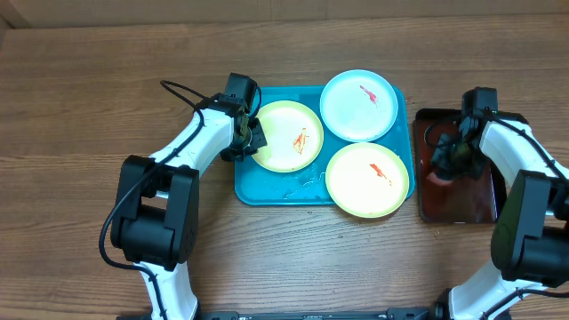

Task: Clean dirty plates on tray and stack at the side
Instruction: 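Carry the sponge with right gripper onto the left yellow plate, then scrub the yellow plate with the sponge while left gripper holds it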

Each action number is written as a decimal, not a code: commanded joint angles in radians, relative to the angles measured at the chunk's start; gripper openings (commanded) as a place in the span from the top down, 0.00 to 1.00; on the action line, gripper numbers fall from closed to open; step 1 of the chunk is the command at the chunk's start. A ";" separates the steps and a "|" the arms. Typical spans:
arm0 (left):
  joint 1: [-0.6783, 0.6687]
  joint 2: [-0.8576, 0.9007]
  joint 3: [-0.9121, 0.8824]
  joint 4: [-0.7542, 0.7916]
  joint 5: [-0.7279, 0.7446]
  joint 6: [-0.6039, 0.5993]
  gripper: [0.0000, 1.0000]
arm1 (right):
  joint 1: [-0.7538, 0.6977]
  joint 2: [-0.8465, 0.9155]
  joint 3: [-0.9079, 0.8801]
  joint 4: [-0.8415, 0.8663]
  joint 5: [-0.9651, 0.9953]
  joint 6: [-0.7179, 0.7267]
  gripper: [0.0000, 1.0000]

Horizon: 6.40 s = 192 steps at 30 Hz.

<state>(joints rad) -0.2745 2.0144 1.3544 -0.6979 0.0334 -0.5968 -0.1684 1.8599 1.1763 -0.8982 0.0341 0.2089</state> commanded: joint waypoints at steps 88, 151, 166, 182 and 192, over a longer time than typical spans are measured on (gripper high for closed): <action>0.039 0.048 -0.013 0.024 0.170 0.103 0.96 | 0.664 0.361 0.543 -0.035 -0.148 0.314 0.96; 0.039 0.048 -0.013 0.026 0.178 0.115 0.96 | 0.743 0.450 0.597 -0.004 -0.384 0.415 0.96; 0.040 0.048 -0.013 0.024 0.177 0.126 0.96 | 0.584 0.420 0.598 -0.090 -0.184 0.410 0.96; 0.040 0.048 -0.013 0.034 0.177 0.126 0.96 | 0.679 0.465 0.597 0.089 -0.421 0.313 0.96; 0.040 0.048 -0.013 0.035 0.177 0.126 0.96 | 0.675 0.464 0.598 -0.190 -0.424 0.306 0.96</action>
<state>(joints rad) -0.2340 2.0312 1.3533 -0.6689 0.2283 -0.4904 0.5190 2.2959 1.7786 -1.0348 -0.4076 0.5251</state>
